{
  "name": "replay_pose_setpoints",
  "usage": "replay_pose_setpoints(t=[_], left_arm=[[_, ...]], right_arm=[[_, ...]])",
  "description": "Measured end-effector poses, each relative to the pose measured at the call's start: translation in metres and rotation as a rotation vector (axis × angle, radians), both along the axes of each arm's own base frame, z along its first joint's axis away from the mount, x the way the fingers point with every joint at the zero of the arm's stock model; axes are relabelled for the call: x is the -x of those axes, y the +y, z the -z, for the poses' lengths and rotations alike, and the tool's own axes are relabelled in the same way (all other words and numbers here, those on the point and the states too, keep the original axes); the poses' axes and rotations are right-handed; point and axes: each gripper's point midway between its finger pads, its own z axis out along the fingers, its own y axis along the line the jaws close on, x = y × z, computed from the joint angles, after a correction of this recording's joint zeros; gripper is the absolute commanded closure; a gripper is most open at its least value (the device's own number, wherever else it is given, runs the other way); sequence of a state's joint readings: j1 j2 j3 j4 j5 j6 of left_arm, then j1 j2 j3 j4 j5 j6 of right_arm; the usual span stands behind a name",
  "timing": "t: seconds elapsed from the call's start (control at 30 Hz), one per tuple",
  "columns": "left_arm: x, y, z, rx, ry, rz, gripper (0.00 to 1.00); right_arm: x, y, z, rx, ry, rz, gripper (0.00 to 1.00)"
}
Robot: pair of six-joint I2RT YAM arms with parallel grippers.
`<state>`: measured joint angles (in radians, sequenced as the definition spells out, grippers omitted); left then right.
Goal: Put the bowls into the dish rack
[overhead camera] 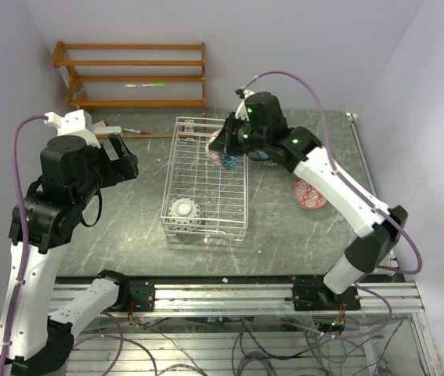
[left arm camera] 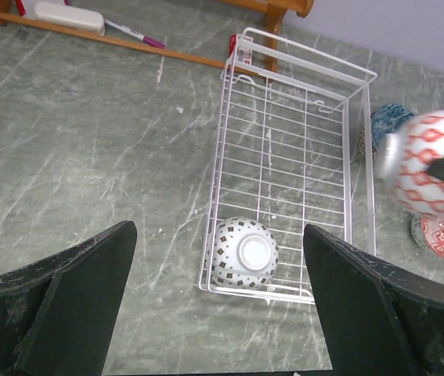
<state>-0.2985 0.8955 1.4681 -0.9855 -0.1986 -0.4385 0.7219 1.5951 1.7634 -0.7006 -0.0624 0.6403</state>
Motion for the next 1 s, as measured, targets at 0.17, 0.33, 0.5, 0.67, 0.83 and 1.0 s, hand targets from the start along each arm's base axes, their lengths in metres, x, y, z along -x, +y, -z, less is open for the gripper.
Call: replay_pose_setpoints(t=[0.17,0.33,0.5,0.67,0.83,1.0], left_arm=[[0.004,0.002,-0.013,0.001,-0.026,-0.003,0.00],[0.010,0.007,-0.019,-0.003,-0.033,-0.017,0.00],[0.017,0.012,-0.021,-0.009,-0.036,-0.033,0.00],[0.022,0.016,-0.018,-0.018,-0.024,-0.046,0.00],[0.024,0.020,-0.015,-0.029,-0.010,-0.059,0.00],[0.025,0.021,-0.015,-0.032,-0.010,-0.065,0.00]], right_arm=[[-0.013,0.052,0.022,-0.138,0.060,-0.111,1.00],[-0.024,0.090,0.064,-0.239,0.154,-0.170,1.00],[-0.041,0.112,0.089,-0.344,0.206,-0.191,1.00],[-0.061,0.119,0.111,-0.443,0.254,-0.181,1.00],[-0.075,0.126,0.144,-0.507,0.312,-0.164,1.00],[-0.074,0.130,0.156,-0.571,0.366,-0.160,1.00]])
